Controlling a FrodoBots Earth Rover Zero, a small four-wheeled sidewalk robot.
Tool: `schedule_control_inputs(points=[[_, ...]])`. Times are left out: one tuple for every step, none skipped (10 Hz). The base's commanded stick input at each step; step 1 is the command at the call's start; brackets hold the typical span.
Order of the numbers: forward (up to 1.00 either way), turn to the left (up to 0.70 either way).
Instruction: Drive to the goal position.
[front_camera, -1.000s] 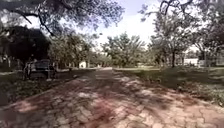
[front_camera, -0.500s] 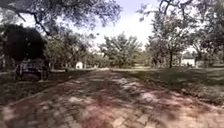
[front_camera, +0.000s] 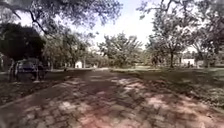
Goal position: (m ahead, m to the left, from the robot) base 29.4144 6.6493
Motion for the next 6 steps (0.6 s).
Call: schedule_control_inputs(points=[[0.70, 0.00], [0.70, 0.00], [0.70, 0.00], [0.70, 0.00], [0.70, 0.00], [0.70, 0.00]])
